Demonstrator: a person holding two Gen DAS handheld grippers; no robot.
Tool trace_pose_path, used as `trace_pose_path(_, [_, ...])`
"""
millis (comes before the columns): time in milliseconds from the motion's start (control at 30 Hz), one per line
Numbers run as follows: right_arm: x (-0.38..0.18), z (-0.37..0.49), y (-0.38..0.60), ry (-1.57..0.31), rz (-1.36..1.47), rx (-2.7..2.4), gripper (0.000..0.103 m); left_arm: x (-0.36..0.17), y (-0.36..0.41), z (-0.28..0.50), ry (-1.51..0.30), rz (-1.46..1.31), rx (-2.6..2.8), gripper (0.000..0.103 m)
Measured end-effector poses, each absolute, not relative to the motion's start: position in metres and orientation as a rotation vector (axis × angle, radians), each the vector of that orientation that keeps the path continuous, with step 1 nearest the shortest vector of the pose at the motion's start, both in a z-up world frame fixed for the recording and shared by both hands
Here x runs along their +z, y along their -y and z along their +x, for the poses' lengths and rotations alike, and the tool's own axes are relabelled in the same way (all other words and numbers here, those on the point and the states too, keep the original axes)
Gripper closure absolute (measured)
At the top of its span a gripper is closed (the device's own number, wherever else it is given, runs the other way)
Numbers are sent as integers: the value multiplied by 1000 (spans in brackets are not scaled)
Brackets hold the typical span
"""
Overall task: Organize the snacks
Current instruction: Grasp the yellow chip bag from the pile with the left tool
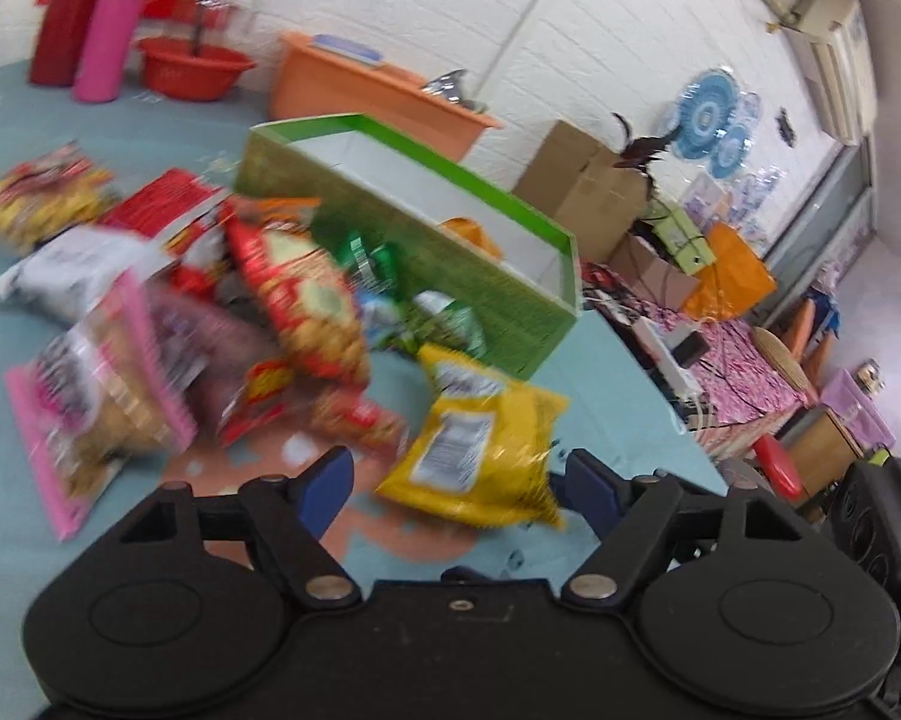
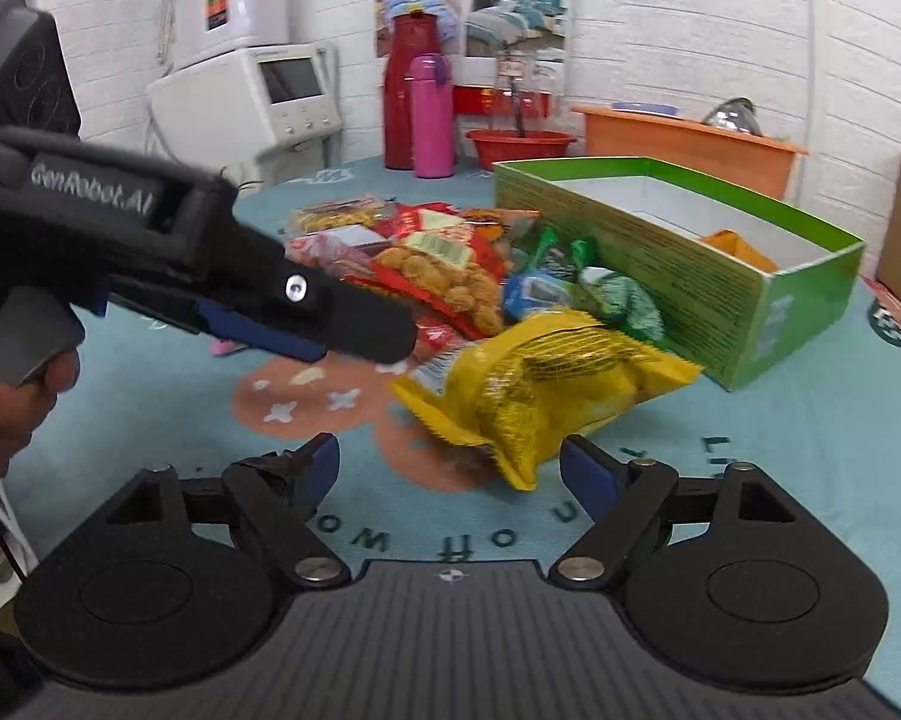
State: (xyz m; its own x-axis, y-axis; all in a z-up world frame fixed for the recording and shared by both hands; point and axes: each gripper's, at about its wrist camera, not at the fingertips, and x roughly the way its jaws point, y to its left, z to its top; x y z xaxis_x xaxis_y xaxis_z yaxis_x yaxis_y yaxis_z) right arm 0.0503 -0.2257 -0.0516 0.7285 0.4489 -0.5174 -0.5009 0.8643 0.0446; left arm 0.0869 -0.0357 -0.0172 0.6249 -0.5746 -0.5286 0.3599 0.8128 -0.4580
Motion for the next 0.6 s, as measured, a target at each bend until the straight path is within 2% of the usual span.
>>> trace_pose_path(67, [-50,55,230,-545,-84,484,0,-15,45,100,-724,-321,-575,28])
trace_pose_path(367, [-46,68,239,-526,17,436,0,-27,75,142,-814,-297,-623,29])
trace_pose_path(467, [-51,79,242,-557,53,426,0,-34,78,150,-850,-299,-630,39])
trace_pose_path(533, [-56,82,248,-585,76,413,0,-38,80,153,-863,-291,-638,40])
trace_pose_path(600, [-58,82,254,-593,101,405,4,-42,83,155,-874,-290,-650,40])
